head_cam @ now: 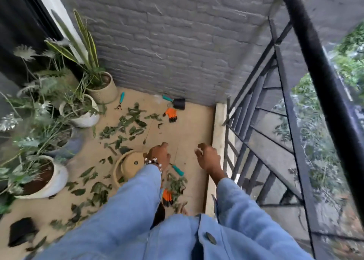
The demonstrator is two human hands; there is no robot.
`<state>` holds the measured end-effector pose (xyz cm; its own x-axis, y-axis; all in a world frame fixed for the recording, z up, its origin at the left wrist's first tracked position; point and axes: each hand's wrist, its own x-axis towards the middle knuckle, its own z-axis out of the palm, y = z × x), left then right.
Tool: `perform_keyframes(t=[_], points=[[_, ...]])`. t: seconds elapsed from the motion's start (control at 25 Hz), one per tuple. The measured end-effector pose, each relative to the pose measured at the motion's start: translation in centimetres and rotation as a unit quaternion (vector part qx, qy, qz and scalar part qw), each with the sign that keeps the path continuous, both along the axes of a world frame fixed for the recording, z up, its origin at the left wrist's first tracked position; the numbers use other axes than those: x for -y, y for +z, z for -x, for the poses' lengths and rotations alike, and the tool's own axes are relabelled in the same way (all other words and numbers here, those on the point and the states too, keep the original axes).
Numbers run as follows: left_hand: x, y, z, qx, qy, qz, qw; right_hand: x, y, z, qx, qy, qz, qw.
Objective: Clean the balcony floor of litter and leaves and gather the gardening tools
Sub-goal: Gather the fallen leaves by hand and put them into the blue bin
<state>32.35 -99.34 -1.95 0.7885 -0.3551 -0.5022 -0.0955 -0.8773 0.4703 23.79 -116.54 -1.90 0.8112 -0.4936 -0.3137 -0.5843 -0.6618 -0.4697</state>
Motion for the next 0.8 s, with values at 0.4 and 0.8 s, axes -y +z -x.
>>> perform_keyframes(t=[0.4,0.8], points=[[6.7,-2.5,-17.7,0.014,0.059,-0.087,0.994,7.9,-3.7,-21.2,-0.015,0.113,-0.021,0.993],[9.6,-6.4,-34.6,-0.077,0.154,-0.112,0.979,11.8,-6.2,-44.2,-0.114,0.289,0.012,0.950]])
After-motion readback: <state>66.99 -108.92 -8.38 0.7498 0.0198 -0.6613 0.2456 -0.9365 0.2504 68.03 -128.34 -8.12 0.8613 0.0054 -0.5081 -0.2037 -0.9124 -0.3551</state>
